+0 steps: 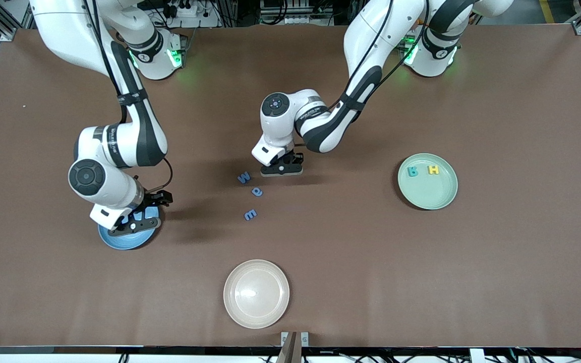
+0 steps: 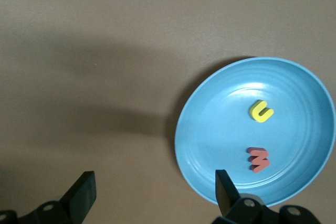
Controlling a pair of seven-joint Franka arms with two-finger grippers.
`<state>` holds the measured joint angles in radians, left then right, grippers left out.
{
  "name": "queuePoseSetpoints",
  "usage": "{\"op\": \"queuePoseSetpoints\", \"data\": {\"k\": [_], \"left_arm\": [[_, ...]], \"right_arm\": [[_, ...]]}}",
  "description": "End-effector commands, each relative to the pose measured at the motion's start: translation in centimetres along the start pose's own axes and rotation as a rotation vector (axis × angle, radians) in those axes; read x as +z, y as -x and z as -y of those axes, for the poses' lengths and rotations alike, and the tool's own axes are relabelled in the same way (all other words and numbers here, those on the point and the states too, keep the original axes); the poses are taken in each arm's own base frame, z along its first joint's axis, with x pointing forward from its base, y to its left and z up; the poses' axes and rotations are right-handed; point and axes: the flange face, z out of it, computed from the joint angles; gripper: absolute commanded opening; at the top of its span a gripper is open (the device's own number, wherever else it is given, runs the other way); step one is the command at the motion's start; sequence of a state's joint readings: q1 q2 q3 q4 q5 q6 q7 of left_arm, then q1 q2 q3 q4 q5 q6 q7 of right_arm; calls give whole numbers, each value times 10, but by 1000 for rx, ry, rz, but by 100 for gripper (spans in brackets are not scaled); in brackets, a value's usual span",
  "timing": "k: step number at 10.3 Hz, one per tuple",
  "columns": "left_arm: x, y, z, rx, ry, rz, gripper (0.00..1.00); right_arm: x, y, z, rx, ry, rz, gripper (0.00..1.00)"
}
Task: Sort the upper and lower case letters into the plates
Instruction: 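Carry the Q to the green plate while the right gripper reaches the blue a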
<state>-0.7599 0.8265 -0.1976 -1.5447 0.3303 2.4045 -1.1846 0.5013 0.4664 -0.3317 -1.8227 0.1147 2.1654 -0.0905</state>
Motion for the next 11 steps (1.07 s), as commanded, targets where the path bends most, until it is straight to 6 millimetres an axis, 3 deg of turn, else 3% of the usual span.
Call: {"op": "queuePoseSetpoints", "data": {"k": [1, 4, 8, 11], "left_arm": [[2, -3, 1, -41, -7, 1, 28], [-10, -11, 6, -63, -23, 16, 28], [-31, -36, 15, -60, -56, 43, 28], [-56, -74, 52, 35, -99, 96, 28]], "right_arm": [[-11, 9, 32, 65, -12, -14, 100], [-11, 9, 46, 98, -11, -19, 100], [-10, 9, 58, 132, -39, -17, 100], [-11, 9, 63, 124, -39, -17, 100]]}}
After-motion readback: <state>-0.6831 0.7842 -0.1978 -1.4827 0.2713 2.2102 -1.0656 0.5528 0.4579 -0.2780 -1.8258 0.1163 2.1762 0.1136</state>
